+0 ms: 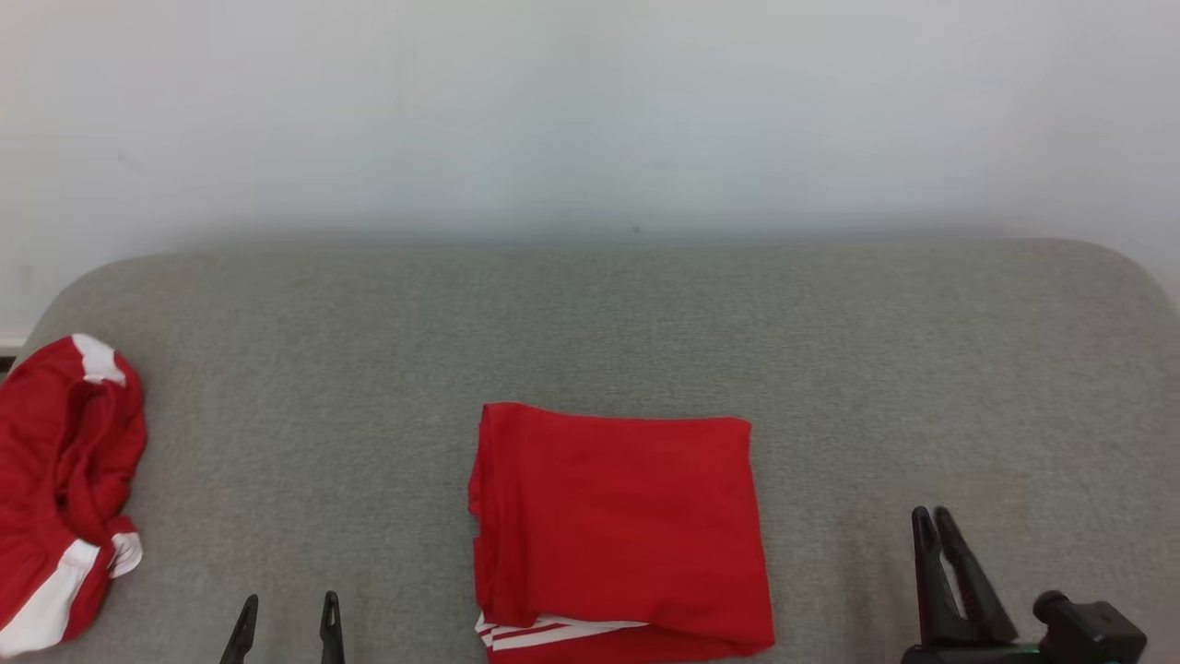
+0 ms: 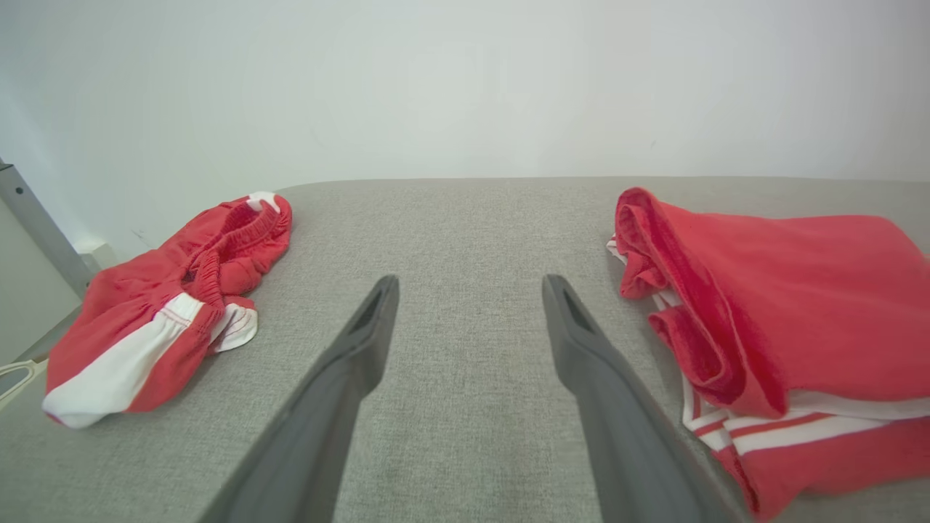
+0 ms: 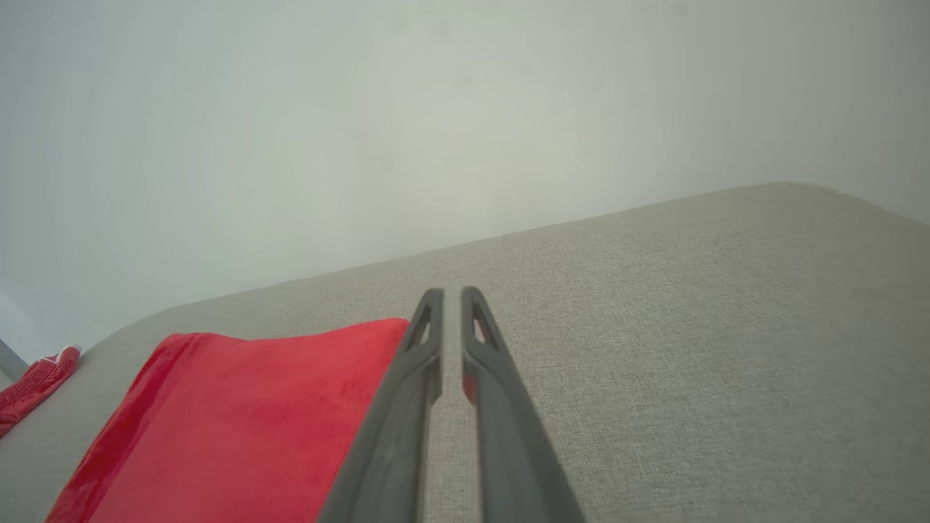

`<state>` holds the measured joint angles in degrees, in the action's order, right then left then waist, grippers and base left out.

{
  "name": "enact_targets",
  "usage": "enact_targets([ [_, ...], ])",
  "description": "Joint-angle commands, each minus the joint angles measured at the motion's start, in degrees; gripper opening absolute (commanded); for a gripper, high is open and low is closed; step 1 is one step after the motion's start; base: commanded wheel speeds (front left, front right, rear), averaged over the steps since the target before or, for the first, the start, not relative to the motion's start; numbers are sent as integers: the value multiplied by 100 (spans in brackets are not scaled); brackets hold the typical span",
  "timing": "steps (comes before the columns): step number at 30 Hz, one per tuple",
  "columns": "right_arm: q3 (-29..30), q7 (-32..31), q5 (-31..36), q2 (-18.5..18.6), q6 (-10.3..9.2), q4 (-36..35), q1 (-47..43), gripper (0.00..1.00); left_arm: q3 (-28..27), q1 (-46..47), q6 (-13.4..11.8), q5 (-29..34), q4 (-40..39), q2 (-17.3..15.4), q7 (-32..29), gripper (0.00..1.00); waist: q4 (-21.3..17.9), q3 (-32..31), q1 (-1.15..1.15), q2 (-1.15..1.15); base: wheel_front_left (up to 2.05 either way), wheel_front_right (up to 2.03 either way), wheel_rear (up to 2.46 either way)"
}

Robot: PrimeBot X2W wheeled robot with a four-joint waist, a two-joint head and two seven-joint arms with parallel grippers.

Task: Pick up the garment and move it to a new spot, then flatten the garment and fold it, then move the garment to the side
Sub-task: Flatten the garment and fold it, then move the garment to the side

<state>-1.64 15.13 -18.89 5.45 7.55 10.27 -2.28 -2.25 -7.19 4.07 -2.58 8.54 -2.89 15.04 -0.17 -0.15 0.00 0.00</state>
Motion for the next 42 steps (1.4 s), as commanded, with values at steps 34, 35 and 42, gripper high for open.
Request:
enact_targets([
  [34,-100,5,528,-209,-9,215,-534,100,215,-400,326,-90,-311,-179,14,100,132,-235,0,0,0,0,0],
  [35,-95,6,529,-209,-9,215,-536,100,218,-396,332,-81,-310,-176,14,100,136,-234,0,0,0,0,0],
  [42,-78,6,538,-214,-9,214,-546,100,199,-367,351,-52,-293,-177,14,100,163,-235,0,0,0,0,0],
])
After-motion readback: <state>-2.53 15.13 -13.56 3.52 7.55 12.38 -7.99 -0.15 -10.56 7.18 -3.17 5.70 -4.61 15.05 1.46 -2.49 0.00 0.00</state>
